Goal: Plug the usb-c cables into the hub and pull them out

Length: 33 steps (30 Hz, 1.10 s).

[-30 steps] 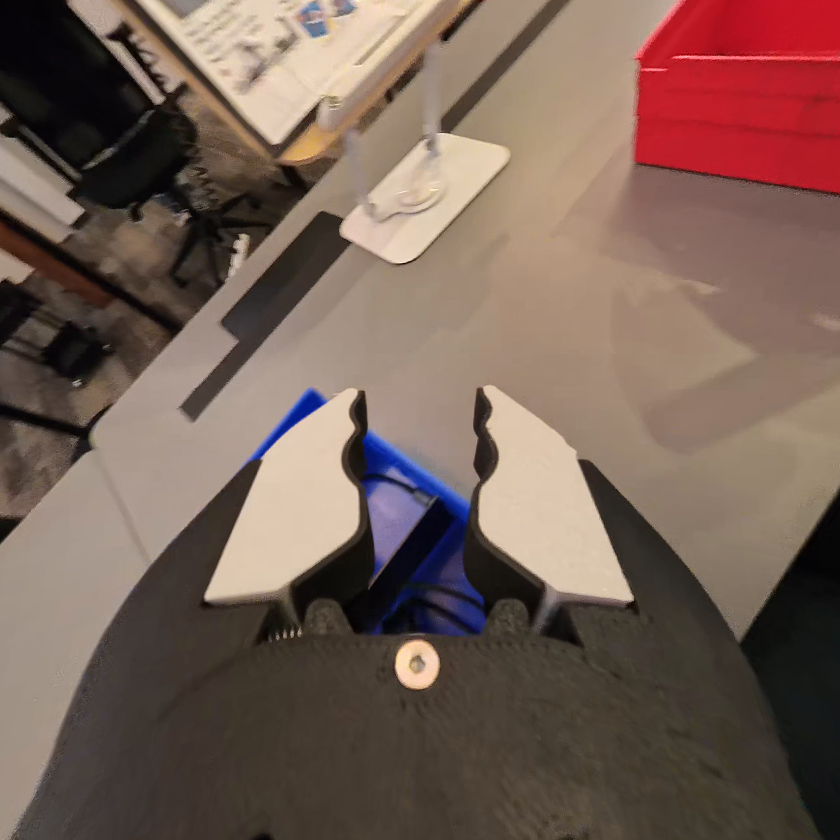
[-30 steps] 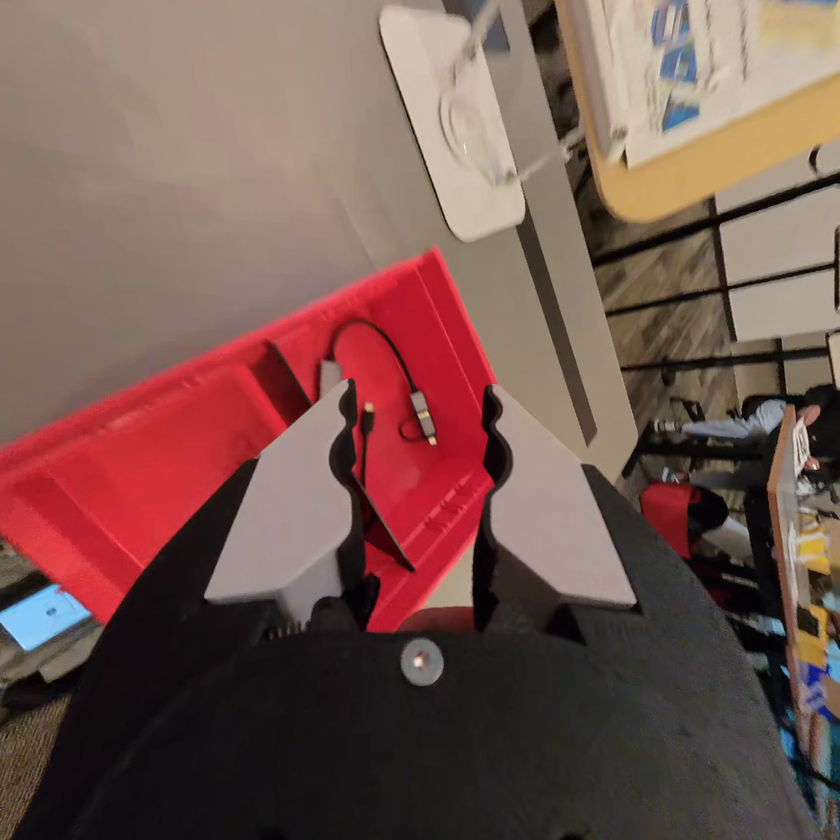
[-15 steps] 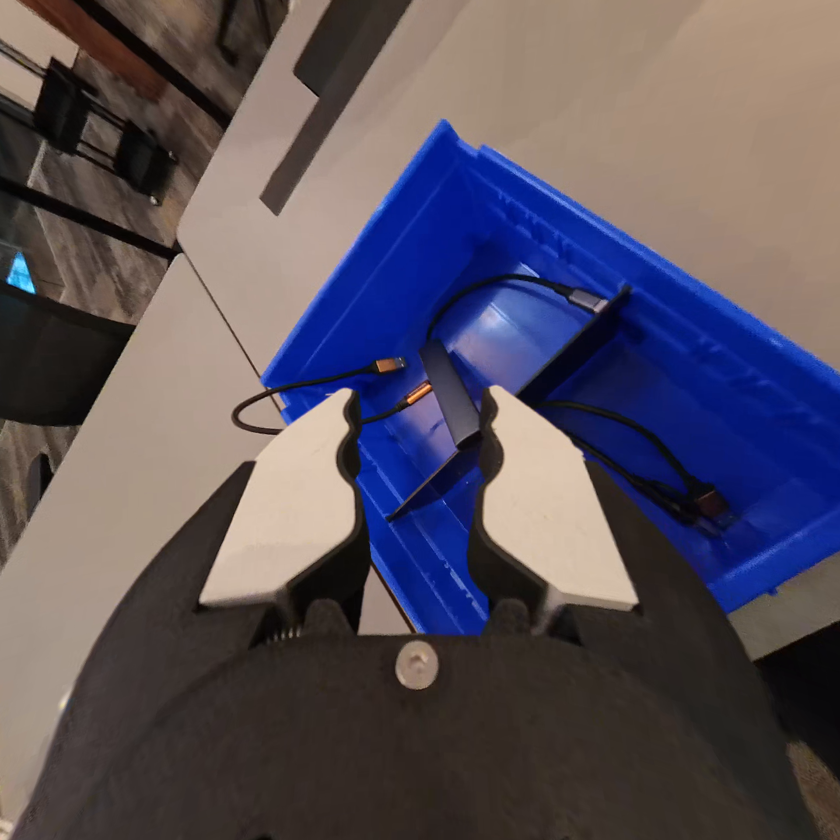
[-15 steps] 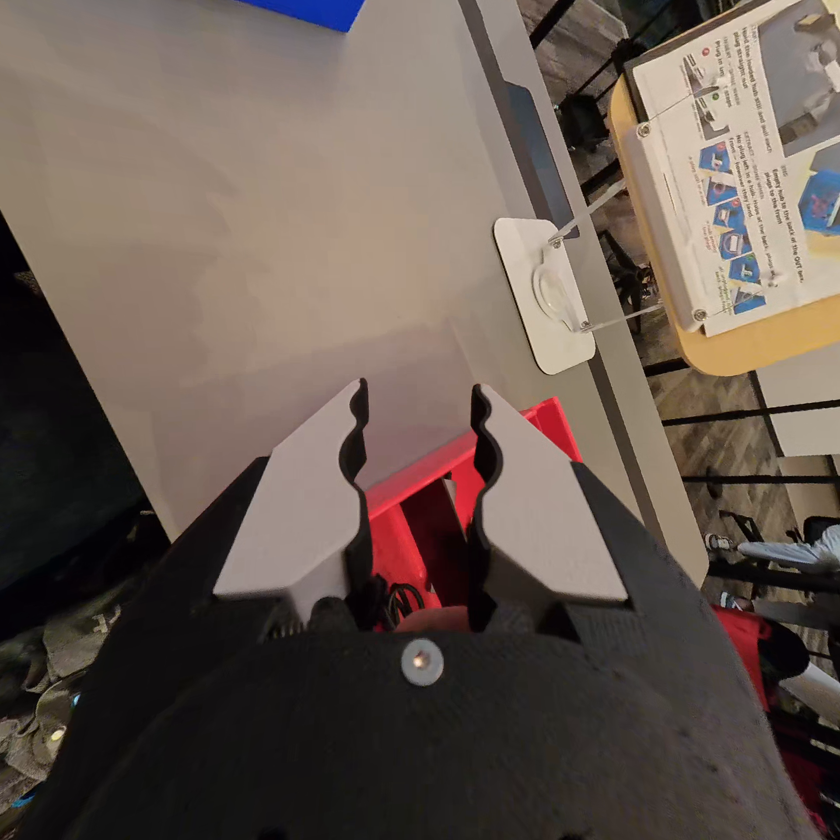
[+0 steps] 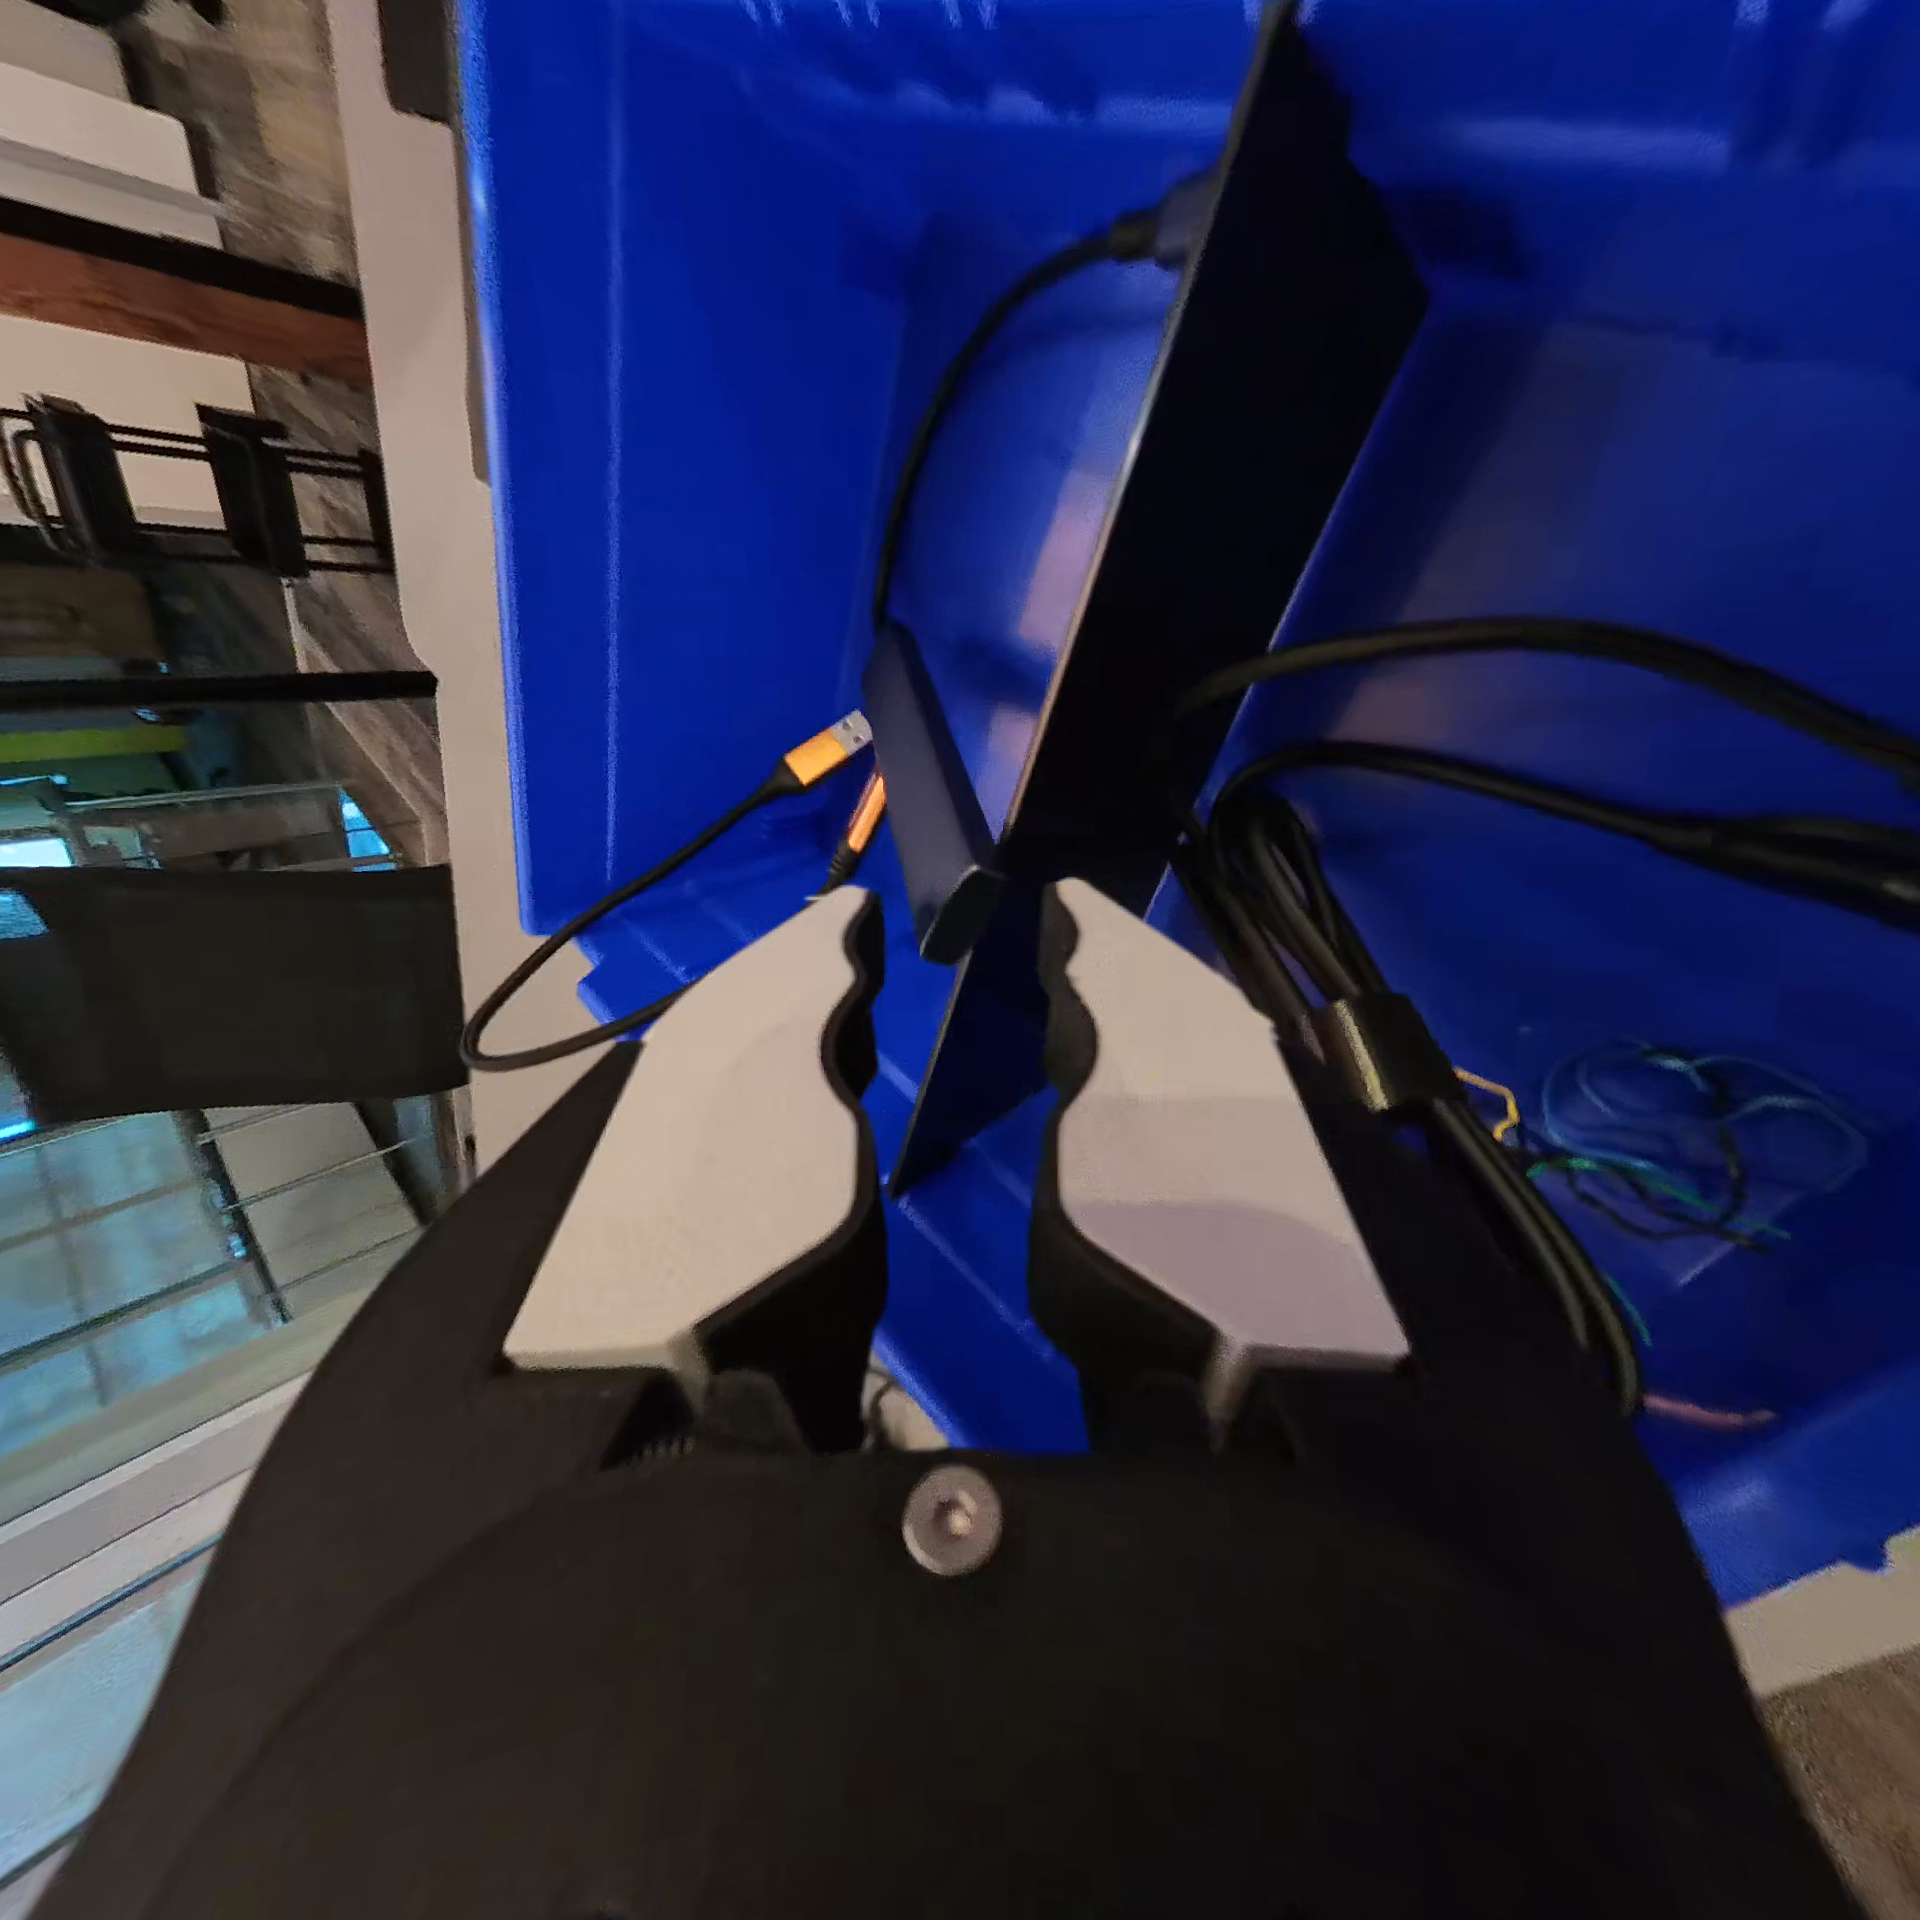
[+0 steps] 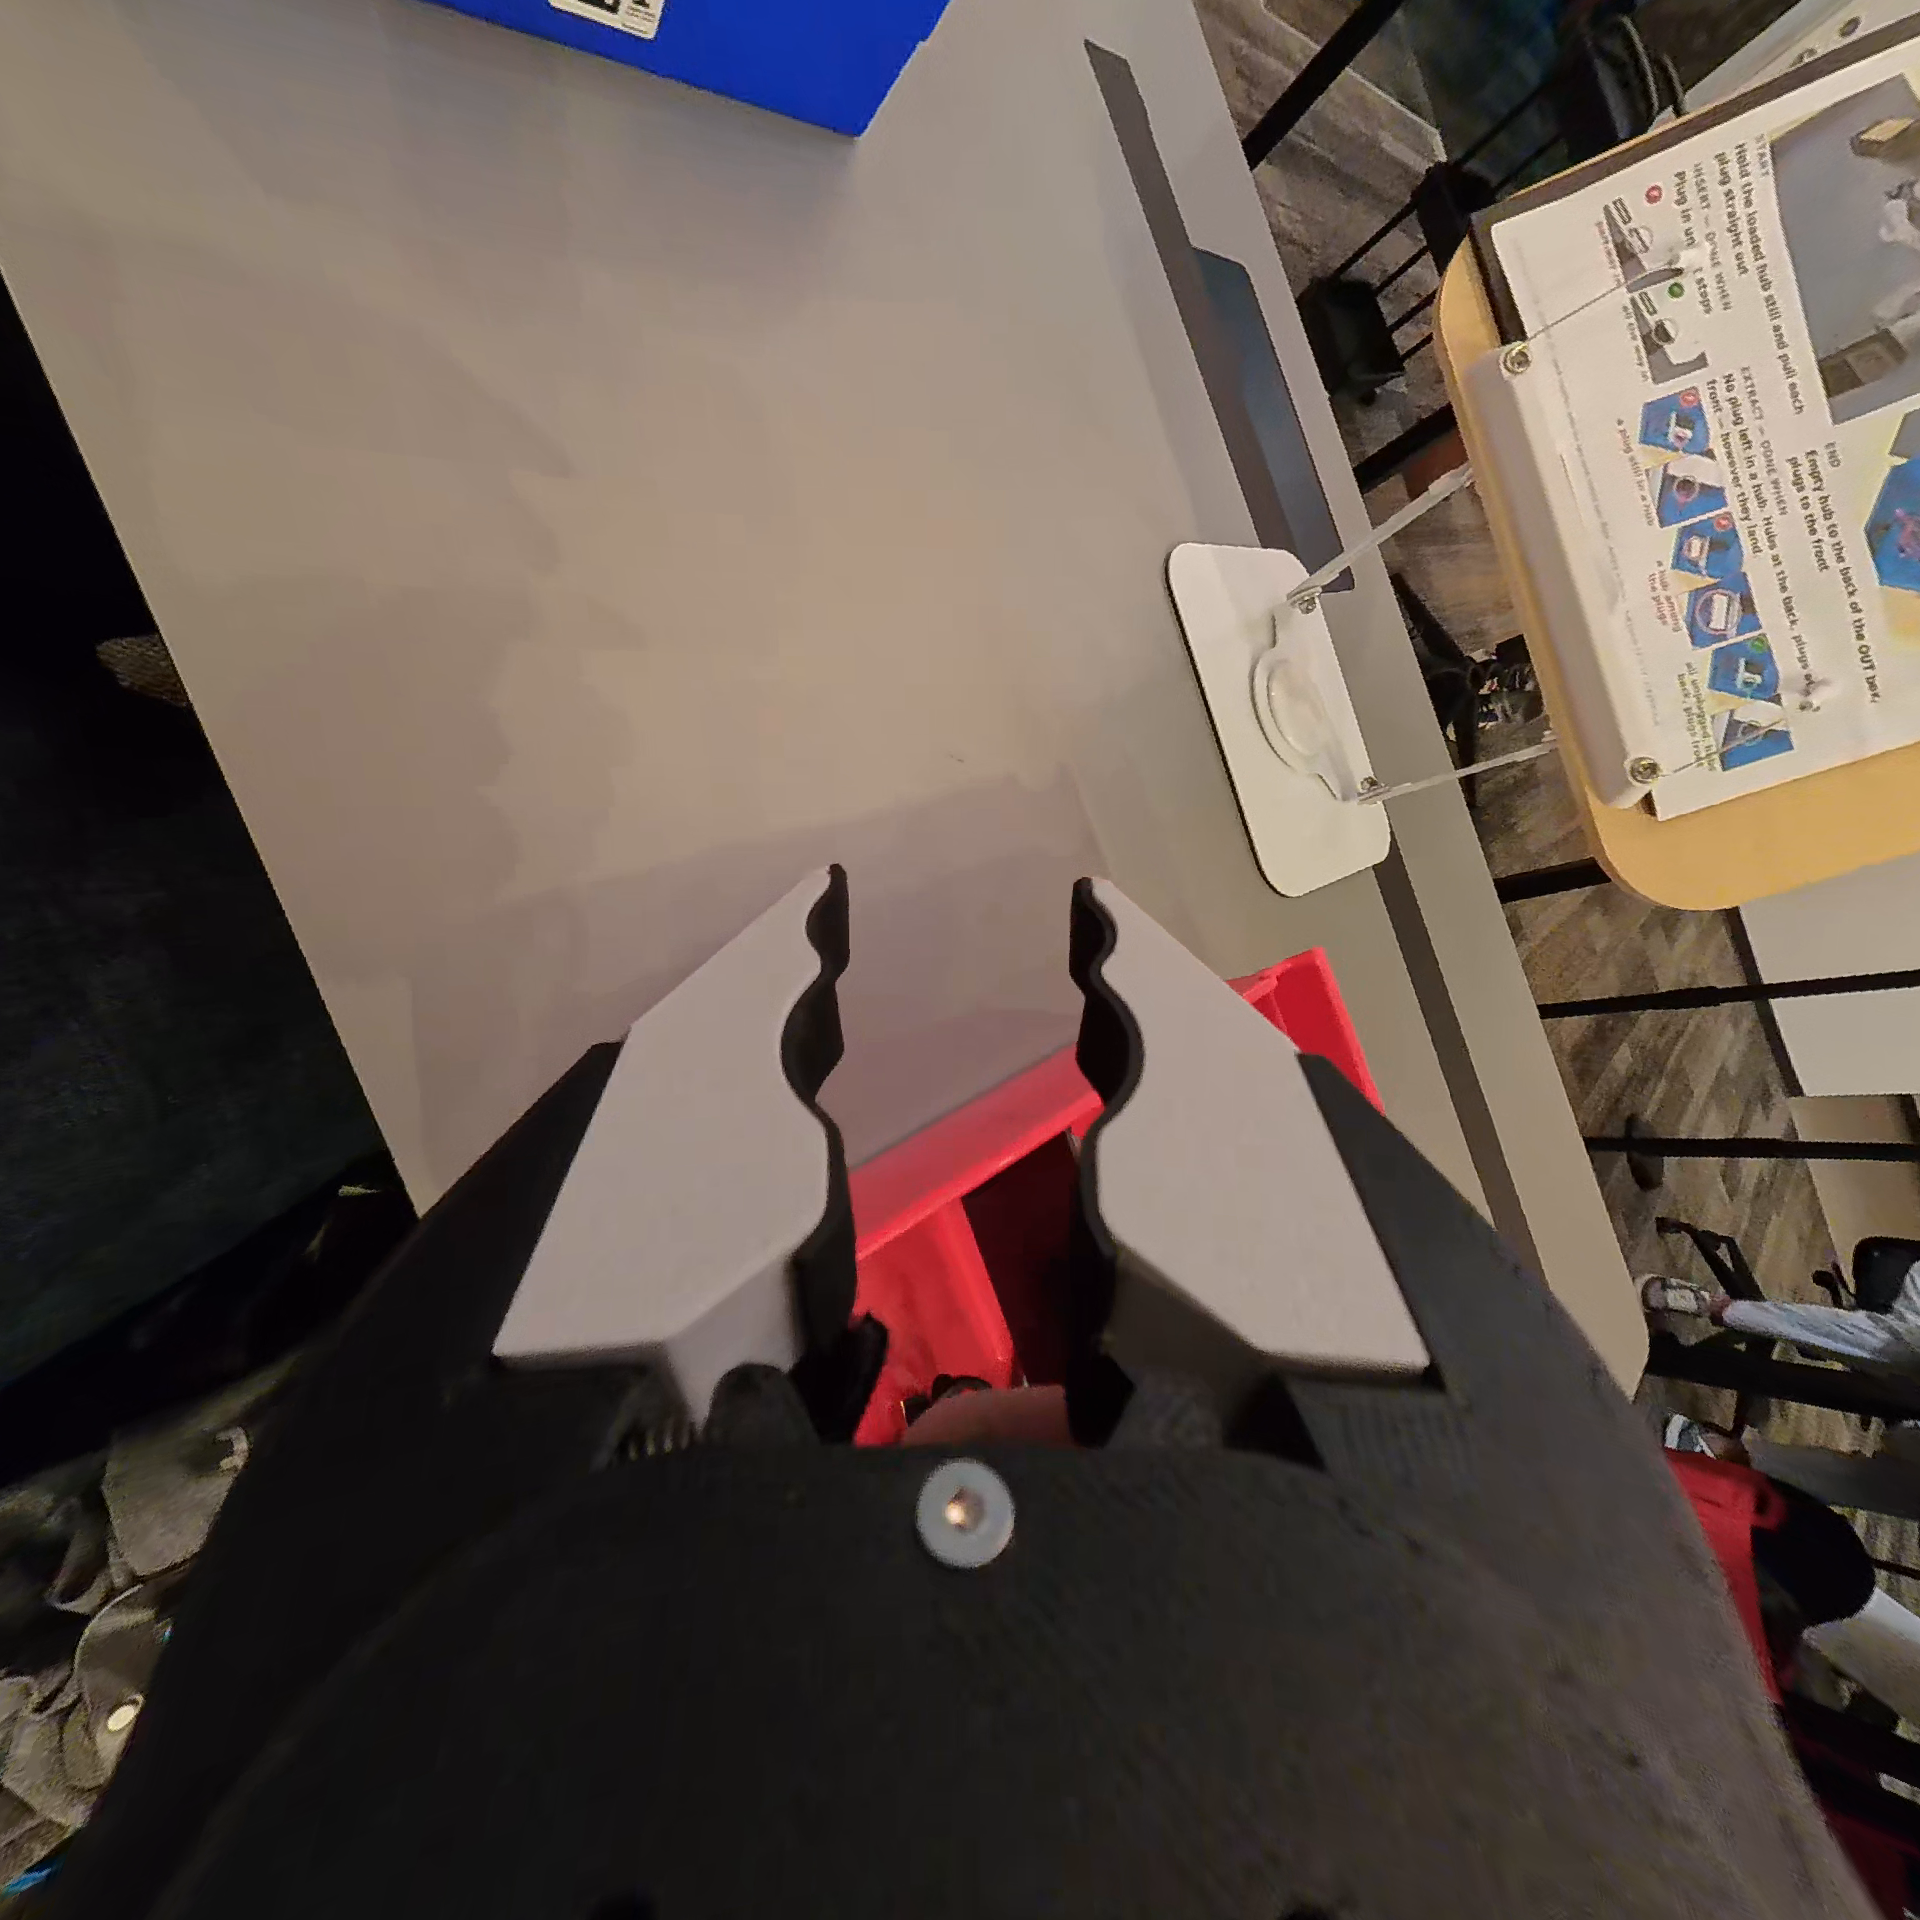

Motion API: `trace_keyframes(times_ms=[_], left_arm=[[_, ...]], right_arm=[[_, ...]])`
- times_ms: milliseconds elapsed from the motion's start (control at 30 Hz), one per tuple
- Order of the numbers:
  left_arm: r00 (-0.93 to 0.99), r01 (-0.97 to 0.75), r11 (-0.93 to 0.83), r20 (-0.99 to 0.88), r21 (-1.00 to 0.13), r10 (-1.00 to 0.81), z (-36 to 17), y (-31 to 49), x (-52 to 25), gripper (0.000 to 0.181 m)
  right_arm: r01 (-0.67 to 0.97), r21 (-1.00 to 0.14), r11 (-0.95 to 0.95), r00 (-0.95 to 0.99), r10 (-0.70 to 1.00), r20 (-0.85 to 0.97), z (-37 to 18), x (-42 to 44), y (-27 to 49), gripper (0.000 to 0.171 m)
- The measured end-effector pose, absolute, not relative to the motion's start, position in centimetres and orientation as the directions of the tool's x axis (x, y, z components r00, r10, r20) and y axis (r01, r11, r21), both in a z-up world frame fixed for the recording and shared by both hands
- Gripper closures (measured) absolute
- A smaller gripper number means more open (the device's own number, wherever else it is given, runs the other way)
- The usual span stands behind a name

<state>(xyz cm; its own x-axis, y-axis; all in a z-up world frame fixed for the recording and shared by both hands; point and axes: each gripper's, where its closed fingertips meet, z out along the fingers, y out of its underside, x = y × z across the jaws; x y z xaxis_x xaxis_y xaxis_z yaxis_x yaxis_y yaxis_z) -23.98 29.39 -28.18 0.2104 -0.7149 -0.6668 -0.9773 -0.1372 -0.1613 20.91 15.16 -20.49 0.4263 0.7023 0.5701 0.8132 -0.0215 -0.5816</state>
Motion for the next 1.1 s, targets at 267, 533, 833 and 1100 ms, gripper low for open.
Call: trace_keyframes(times_ms=[267,533,833,1100], left_arm=[[0.213,-0.975,-0.111,-0.682,-0.191,-0.699,-28.2,29.6,-24.0,0.168],[0.271,-0.952,-0.075,-0.705,-0.296,-0.655,-26.1,30.2,-22.9,0.17],[0.316,-0.933,-0.057,-0.736,-0.355,-0.598,-23.3,31.2,-22.8,0.171],[0.423,-0.877,-0.045,-0.725,-0.478,-0.543,-19.5,31.7,-23.1,0.171]], right_arm=[[0.808,-0.589,-0.014,0.425,0.707,0.565,-20.8,20.5,15.3,0.131],[0.795,-0.607,-0.005,0.425,0.719,0.551,-21.1,19.8,15.1,0.132],[0.79,-0.613,0.02,0.404,0.735,0.544,-21.4,18.5,15.1,0.133],[0.782,-0.621,0.056,0.382,0.745,0.547,-21.2,16.8,15.2,0.133]])
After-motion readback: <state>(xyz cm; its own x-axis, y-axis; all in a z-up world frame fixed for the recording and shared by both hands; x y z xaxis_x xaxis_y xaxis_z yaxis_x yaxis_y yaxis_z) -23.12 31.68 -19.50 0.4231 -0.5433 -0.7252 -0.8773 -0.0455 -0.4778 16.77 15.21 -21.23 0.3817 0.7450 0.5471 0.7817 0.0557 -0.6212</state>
